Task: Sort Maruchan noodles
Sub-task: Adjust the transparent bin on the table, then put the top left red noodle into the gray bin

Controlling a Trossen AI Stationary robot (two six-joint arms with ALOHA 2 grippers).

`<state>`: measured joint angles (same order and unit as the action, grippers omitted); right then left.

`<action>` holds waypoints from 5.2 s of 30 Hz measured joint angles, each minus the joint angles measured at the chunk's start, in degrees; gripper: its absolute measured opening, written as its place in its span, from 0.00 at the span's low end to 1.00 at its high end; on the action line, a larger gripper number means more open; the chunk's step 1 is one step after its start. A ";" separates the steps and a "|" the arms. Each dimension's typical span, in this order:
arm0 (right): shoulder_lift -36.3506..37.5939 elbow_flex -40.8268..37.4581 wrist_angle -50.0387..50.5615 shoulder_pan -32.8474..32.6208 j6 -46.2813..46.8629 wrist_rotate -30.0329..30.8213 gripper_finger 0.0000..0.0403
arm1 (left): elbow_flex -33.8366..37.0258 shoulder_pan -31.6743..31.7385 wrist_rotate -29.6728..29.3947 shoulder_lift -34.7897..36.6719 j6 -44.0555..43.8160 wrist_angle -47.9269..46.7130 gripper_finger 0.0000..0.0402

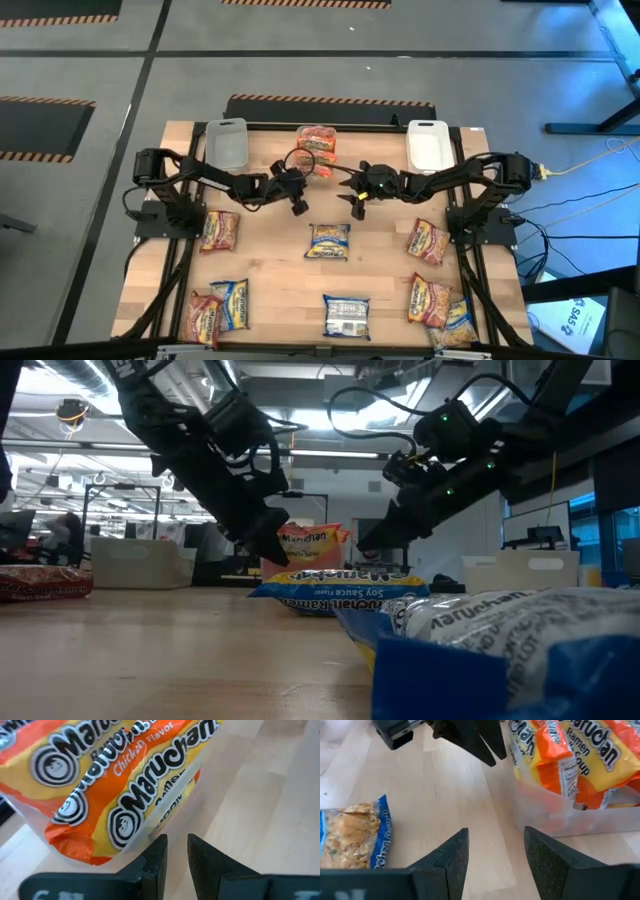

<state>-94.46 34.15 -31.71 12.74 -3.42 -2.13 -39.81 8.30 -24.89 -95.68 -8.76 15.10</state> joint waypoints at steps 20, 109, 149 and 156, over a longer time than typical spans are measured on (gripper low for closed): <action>6.87 0.02 -1.65 -25.81 8.51 6.73 0.44 | -0.48 -15.36 7.96 11.69 0.11 9.16 0.26; -1.11 -0.04 -6.13 -30.33 6.56 18.06 0.44 | 1.48 -8.26 28.16 21.55 -27.31 -59.19 0.57; -1.09 -0.04 -5.91 -30.35 6.14 20.13 0.44 | 9.64 -5.98 45.19 21.34 -24.79 -34.89 0.00; -1.09 -0.04 -5.91 -30.35 6.14 20.13 0.44 | -7.64 -10.04 29.71 21.39 -18.55 -58.80 0.00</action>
<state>-95.55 34.11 -37.63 -17.61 2.72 18.00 -47.46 -1.74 4.81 -74.28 -27.32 -43.70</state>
